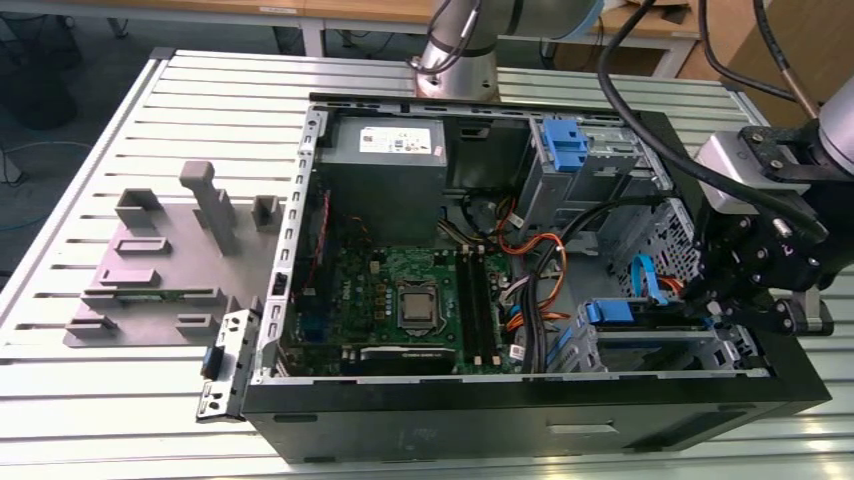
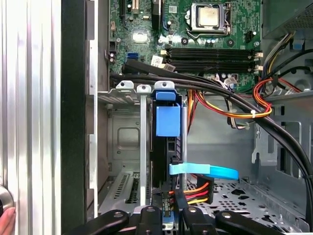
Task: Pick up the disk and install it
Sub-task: 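Insert the second disk wire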
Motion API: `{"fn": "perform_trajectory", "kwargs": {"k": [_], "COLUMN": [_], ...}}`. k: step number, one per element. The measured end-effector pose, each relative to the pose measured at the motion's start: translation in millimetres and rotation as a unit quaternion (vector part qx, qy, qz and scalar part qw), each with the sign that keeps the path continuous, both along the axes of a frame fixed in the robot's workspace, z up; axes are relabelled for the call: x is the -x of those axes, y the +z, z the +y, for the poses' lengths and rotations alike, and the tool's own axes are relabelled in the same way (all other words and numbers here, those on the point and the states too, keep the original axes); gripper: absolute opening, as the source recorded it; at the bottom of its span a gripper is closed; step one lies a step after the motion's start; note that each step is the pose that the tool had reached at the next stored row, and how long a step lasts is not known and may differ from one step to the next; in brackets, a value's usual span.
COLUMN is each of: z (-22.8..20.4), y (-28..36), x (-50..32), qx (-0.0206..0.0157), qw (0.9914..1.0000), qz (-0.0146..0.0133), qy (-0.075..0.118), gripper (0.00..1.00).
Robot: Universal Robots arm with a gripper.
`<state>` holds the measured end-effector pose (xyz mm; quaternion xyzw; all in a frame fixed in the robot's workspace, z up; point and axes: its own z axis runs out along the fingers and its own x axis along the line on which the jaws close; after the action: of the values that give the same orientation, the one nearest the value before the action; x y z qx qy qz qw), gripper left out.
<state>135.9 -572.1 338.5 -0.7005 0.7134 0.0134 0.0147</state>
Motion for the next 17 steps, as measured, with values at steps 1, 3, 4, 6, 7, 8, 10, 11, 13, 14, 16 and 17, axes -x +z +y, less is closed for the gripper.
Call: {"fn": "perform_trajectory", "kwargs": {"k": [1,3,4,6,7,8,10,11,13,14,16,17], "z": [0.4,1.0,1.3,1.7,1.9,2.0,2.1,2.1,2.2,2.2,2.3,2.3], "y": [-0.4,-1.3,-1.6,-2.5,-3.0,-3.5,-3.9,-4.4,-4.5,-4.4,-4.4,-4.3], "x": [0.3,1.0,1.5,2.5,2.9,3.3,3.5,3.6,3.6,3.6,3.6,3.6], "qx": [0.0001,0.0001,0.0001,0.0001,0.0000,0.0001,0.0002,0.0001,0.0001,0.0001,-0.0017,-0.0022], "qw": [1.00000,1.00000,1.00000,1.00000,1.00000,1.00000,1.00000,1.00000,1.00000,1.00000,1.00000,1.00000], "qz": [-0.0001,-0.0002,-0.0003,-0.0004,-0.0004,-0.0005,-0.0006,-0.0006,-0.0006,-0.0006,-0.0006,-0.0006], "qy": [0.000,0.000,0.000,0.000,0.000,0.000,0.000,0.000,0.000,0.000,0.000,0.000], "gripper": [0.24,0.24,0.24,0.24,0.24,0.24,0.24,0.24,0.24,0.24,0.24,0.24]}}
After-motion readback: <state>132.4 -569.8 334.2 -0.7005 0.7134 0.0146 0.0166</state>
